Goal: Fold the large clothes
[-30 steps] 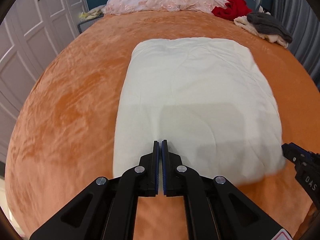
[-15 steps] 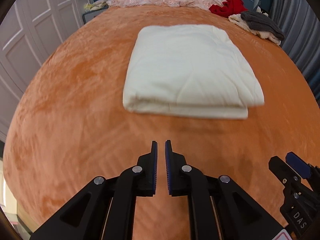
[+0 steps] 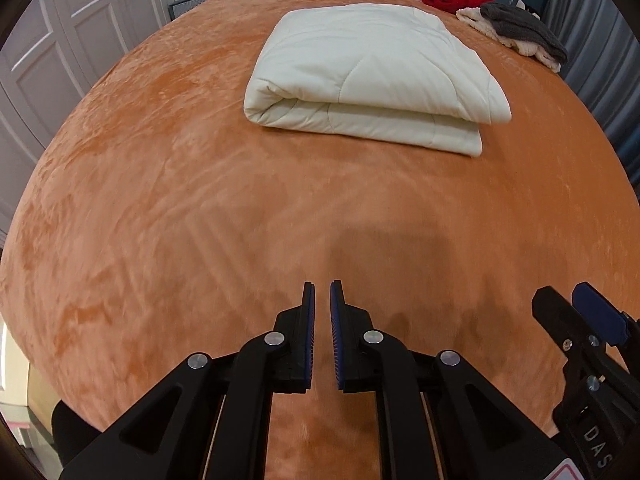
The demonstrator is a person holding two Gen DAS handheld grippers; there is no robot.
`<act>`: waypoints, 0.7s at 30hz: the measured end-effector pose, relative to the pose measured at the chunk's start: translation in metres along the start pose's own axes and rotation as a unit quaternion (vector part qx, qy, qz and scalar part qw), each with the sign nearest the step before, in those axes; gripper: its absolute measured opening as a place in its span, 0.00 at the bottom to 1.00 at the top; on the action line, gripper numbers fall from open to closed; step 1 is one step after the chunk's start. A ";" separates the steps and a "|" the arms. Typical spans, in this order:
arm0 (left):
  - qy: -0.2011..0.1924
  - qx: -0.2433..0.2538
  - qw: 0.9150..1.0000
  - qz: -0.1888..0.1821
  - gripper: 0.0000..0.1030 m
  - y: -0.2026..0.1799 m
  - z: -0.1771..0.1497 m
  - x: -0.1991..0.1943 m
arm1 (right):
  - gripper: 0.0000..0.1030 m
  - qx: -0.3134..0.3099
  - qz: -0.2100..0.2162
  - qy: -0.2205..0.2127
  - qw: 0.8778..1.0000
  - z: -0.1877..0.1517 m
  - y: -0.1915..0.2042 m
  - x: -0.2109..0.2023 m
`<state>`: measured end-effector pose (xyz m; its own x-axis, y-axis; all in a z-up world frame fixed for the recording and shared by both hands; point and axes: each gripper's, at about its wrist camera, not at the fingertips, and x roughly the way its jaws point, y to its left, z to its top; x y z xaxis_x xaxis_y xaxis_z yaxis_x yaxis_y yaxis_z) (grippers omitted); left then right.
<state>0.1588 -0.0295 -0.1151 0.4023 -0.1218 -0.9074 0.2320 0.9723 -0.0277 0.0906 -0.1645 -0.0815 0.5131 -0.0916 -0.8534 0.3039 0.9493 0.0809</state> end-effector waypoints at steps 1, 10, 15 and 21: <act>-0.003 0.002 1.000 -0.001 0.09 -0.001 -0.002 -0.002 | 0.47 -0.002 -0.001 0.000 1.000 -0.003 0.000 -0.001; -0.034 0.026 0.999 0.020 0.34 -0.014 -0.015 -0.026 | 0.53 -0.012 -0.009 -0.012 1.000 -0.020 0.003 -0.017; -0.039 0.027 0.999 0.020 0.34 -0.014 -0.020 -0.034 | 0.53 -0.013 -0.013 -0.016 1.000 -0.024 0.003 -0.024; -0.038 0.025 0.999 0.029 0.34 -0.011 -0.026 -0.039 | 0.61 -0.017 -0.033 -0.024 0.999 -0.031 0.006 -0.033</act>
<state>0.1177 -0.0300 -0.0903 0.4826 -0.0830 -0.8719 0.2490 0.9674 0.0457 0.0502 -0.1466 -0.0685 0.5304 -0.1677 -0.8310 0.3109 0.9504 0.0067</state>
